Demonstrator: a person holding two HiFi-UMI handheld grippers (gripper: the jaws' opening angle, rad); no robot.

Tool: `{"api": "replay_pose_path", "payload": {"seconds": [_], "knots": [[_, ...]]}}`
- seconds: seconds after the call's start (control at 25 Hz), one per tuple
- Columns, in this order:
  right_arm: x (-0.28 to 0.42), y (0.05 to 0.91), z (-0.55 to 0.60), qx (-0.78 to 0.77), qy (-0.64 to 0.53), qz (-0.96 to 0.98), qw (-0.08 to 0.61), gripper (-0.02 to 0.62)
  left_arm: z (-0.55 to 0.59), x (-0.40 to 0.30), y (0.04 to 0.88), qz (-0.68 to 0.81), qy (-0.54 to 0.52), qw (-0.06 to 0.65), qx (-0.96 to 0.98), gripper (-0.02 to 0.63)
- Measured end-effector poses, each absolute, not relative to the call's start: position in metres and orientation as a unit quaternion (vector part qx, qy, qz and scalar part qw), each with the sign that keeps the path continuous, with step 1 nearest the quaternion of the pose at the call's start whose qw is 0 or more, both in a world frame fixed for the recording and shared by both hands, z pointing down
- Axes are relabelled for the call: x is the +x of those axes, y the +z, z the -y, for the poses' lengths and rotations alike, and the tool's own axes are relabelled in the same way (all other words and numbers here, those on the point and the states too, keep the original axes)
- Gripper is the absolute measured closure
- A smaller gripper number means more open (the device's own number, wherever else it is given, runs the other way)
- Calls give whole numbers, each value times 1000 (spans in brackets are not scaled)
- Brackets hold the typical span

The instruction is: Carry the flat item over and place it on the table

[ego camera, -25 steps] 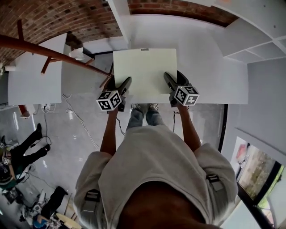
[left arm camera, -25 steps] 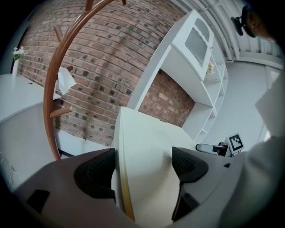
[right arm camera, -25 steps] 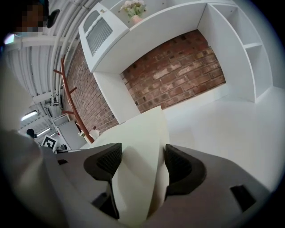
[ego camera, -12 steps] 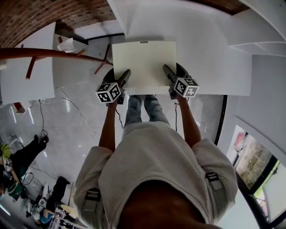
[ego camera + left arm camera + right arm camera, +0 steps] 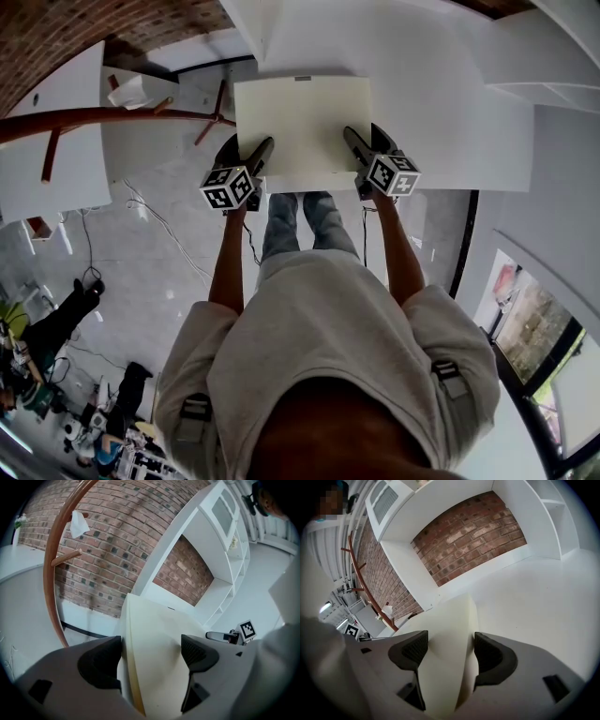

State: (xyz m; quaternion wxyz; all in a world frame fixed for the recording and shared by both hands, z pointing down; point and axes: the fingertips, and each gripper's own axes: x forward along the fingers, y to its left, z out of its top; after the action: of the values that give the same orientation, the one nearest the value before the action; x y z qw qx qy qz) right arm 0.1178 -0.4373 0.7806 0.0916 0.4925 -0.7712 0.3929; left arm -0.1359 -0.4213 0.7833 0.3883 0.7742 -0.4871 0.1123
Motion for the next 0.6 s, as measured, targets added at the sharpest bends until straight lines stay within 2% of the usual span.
{"api": "replay_pose_path", "payload": {"seconds": [0.6], "knots": [[117, 774, 438, 497, 392, 770, 87, 272, 426, -141, 771, 485, 131, 361, 785, 198]]}}
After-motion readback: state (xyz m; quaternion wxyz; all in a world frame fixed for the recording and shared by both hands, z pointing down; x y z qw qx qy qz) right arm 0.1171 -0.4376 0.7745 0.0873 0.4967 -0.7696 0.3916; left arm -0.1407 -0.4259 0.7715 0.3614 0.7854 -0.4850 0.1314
